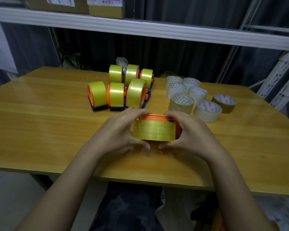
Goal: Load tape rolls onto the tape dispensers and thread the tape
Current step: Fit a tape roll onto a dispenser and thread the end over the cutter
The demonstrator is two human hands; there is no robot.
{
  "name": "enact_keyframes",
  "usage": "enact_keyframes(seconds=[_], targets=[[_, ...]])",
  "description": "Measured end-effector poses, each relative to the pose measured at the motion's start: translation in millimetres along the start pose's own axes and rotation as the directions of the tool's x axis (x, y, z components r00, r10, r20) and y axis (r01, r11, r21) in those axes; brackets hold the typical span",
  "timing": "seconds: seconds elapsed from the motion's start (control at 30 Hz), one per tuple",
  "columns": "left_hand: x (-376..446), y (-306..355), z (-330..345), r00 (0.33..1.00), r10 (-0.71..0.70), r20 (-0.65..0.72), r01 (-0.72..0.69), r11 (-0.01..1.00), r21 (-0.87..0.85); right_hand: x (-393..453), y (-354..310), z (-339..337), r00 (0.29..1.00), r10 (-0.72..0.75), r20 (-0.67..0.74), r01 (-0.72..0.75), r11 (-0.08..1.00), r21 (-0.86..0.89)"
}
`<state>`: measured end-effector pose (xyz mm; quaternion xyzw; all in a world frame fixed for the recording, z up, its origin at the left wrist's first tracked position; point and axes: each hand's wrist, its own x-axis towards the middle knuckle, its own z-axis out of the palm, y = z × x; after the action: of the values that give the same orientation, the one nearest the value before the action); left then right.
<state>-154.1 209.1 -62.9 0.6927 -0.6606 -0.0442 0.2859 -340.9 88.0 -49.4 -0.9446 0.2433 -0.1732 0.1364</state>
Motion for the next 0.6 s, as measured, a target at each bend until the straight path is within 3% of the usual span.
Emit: enact_keyframes(seconds=[0.23, 0.37, 0.5, 0.6], targets=[[2.5, 1.8, -1.6, 1.000, -0.008, 0.015, 0.008, 0.999, 0.035, -0.5, 0.9, -0.3, 1.000, 0.004, -0.006, -0.004, 1.000, -0.014], [3.6, -6.9, 4.0, 0.999, -0.011, -0.048, -0.003, 0.958, -0.287, -0.1, 4.2, 0.3, 0.998, 0.062, -0.022, -0.055, 0.969, 0.241], [14.2, 5.8, 6.6, 0.971, -0.187, -0.151, 0.042, 0.749, -0.661, 5.9, -3.2, -1.6, 0.993, 0.119, -0.024, -0.089, 0.848, 0.523], [32.1, 17.2, 16.5, 0.862, -0.443, -0.247, 0.037, 0.541, -0.840, 13.6, -13.6, 4.5, 0.987, 0.138, -0.085, -0.042, 0.723, 0.689]])
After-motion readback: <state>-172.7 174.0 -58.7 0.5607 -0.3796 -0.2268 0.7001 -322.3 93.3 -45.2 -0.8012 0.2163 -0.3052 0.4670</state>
